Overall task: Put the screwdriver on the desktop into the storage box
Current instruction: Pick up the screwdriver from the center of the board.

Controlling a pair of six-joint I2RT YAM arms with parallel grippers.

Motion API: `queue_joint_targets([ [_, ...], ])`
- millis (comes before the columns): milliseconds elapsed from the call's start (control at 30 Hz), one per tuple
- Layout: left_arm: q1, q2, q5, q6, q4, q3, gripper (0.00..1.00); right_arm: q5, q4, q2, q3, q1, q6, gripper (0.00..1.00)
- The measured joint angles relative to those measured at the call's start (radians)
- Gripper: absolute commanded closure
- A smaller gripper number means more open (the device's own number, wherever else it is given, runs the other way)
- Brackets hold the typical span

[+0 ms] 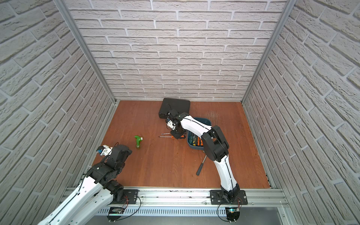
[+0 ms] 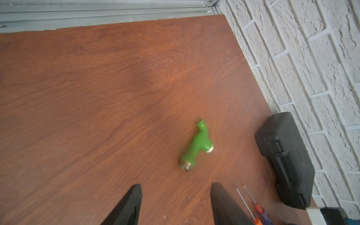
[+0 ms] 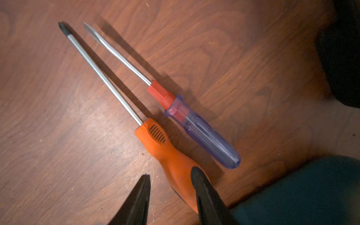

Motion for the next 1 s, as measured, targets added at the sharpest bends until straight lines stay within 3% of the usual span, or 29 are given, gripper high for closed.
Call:
queue_joint_targets([
  [1000, 0.004, 0.089, 0.061, -0.033, 0.029, 0.000, 0.39, -0.008, 0.009, 0.007, -0.088, 0.055, 0.092, 0.60],
])
